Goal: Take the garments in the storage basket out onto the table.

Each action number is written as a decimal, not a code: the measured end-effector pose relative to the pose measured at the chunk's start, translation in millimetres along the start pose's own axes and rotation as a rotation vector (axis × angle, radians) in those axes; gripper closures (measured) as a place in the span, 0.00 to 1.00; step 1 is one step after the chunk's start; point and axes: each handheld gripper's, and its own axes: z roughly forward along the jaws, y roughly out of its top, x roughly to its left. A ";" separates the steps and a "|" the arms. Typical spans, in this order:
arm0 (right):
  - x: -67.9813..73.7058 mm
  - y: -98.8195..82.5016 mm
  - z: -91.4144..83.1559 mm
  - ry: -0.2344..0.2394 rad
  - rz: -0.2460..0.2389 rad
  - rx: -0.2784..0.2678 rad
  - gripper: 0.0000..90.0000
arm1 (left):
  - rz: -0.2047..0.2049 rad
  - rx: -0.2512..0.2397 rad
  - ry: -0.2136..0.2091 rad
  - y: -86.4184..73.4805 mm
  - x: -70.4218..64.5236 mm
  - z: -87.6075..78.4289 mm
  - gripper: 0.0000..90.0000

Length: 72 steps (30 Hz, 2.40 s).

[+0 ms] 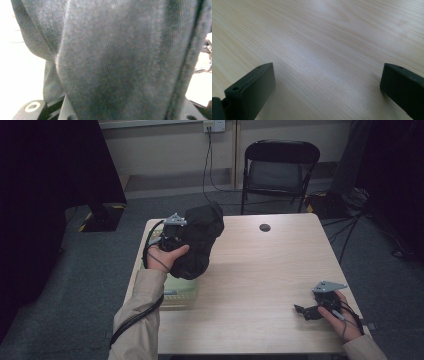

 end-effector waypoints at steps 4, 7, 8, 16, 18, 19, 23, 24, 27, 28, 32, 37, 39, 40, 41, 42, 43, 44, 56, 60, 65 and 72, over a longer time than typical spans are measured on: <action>0.0 0.0 0.0 0.000 -0.001 0.000 0.00 | 0.009 0.001 -0.022 2.5 -6.2 6.2 0.67; 0.0 0.0 0.0 0.000 -0.001 0.000 0.00 | 0.016 0.001 -0.036 4.6 -10.5 10.3 0.68; 0.0 0.0 0.0 0.000 -0.001 0.000 0.00 | 0.018 0.001 -0.040 5.4 -11.8 11.5 0.68; 0.0 0.0 0.0 0.000 -0.001 0.000 0.00 | 0.034 -0.005 -0.076 11.4 -22.5 21.3 0.67; 0.0 0.0 0.0 0.000 -0.001 0.000 0.00 | 0.036 -0.005 -0.085 12.6 -25.3 24.6 0.67; 0.0 0.0 0.0 0.000 -0.001 0.000 0.00 | 0.037 -0.006 -0.090 13.2 -26.7 26.3 0.67; -0.1 0.0 0.0 0.000 -0.002 -0.001 0.00 | 0.048 -0.004 -0.109 15.6 -32.8 32.8 0.68; -0.1 0.0 0.0 0.000 -0.002 -0.001 0.00 | 0.050 -0.003 -0.113 16.3 -34.4 34.3 0.68; -0.1 0.0 0.0 0.000 -0.002 -0.001 0.00 | 0.055 -0.005 -0.127 18.2 -38.5 38.7 0.67; -0.1 0.0 0.0 0.000 -0.002 -0.001 0.00 | 0.054 -0.007 -0.133 18.6 -40.0 40.3 0.67; -0.1 0.0 0.0 0.000 -0.002 -0.001 0.00 | 0.061 -0.004 -0.149 19.8 -44.9 46.8 0.68; -0.1 0.0 0.0 -0.001 -0.002 -0.001 0.00 | 0.058 -0.004 -0.163 18.9 -48.8 54.8 0.68; -0.1 0.0 0.0 0.000 -0.002 -0.001 0.00 | 0.058 0.000 -0.168 18.5 -49.7 58.1 0.67; -0.1 0.0 0.0 0.000 -0.002 -0.001 0.00 | 0.057 0.001 -0.170 18.2 -50.0 59.6 0.67; -0.1 0.0 0.0 0.000 -0.002 -0.001 0.00 | 0.057 0.002 -0.173 17.9 -50.3 61.1 0.67; -0.1 0.0 0.0 0.000 -0.002 -0.001 0.00 | 0.057 0.002 -0.175 17.5 -50.8 62.6 0.67; -0.1 0.0 0.0 0.000 -0.002 -0.001 0.00 | 0.056 0.003 -0.176 17.1 -51.5 64.3 0.67; -0.1 0.0 0.0 0.000 -0.002 -0.001 0.00 | 0.058 0.006 -0.179 16.8 -52.1 65.9 0.68; -0.1 0.0 0.0 0.000 -0.002 -0.001 0.00 | 0.058 0.025 -0.208 13.5 -59.4 84.5 0.67; -0.1 0.0 0.0 0.000 -0.001 0.000 0.00 | 0.055 0.027 -0.213 11.9 -61.0 90.1 0.67; -0.1 0.0 0.0 0.000 -0.001 -0.001 0.00 | 0.058 0.038 -0.210 10.4 -63.6 97.2 0.67; -0.1 0.0 0.0 0.000 -0.001 -0.001 0.00 | 0.054 0.065 -0.216 5.0 -66.8 107.4 0.67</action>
